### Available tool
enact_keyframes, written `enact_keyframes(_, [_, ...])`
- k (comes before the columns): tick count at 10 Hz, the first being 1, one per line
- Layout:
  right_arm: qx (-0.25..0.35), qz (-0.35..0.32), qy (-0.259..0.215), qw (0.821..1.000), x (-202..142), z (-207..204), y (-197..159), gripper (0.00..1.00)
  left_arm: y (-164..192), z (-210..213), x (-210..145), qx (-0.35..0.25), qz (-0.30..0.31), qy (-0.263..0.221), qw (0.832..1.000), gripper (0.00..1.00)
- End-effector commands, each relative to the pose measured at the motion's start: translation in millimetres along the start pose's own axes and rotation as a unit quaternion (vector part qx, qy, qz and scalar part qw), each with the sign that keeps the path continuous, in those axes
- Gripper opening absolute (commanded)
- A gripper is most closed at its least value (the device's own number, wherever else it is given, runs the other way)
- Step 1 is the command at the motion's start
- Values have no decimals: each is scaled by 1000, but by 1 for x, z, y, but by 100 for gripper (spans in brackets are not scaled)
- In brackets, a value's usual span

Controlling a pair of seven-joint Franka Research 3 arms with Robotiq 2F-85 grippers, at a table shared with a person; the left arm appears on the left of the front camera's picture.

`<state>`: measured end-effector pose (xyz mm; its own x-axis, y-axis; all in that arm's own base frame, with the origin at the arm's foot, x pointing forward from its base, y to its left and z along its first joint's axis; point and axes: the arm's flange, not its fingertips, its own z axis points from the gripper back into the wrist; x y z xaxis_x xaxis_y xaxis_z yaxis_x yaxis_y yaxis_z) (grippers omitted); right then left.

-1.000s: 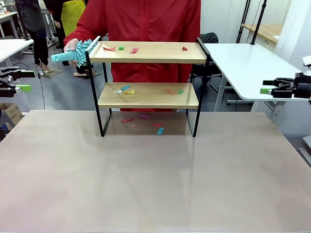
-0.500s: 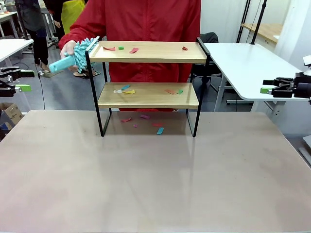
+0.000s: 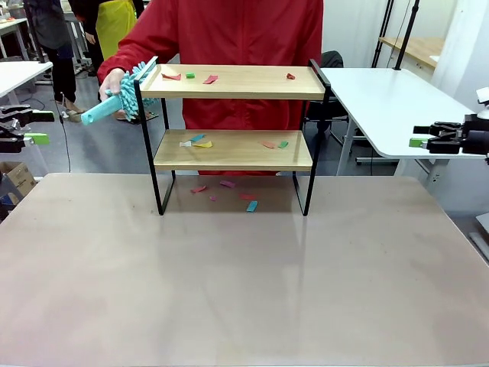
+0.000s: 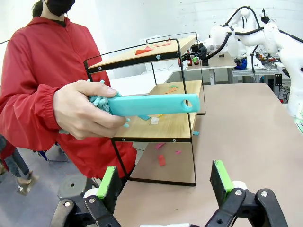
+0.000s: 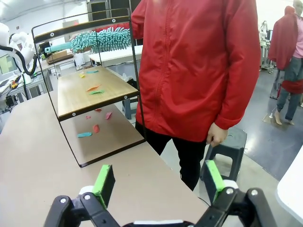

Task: Clean the shelf.
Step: Pick up the Duster handed by the human.

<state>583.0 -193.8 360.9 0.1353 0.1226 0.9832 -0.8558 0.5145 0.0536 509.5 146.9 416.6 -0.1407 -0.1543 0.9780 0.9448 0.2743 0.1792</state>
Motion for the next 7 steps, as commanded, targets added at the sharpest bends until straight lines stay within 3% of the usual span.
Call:
enact_keyframes(1, [-7, -7, 2, 1000, 9, 0, 1, 100, -1, 0, 0, -4, 0, 3, 1000, 100])
enact_keyframes(5, [-7, -7, 2, 1000, 9, 0, 1, 100, 0, 0, 0, 0, 0, 0, 1000, 100])
enact_keyframes(7, [-7, -7, 2, 1000, 9, 0, 1, 100, 3, 10, 30, -10, -2, -7, 1000, 100])
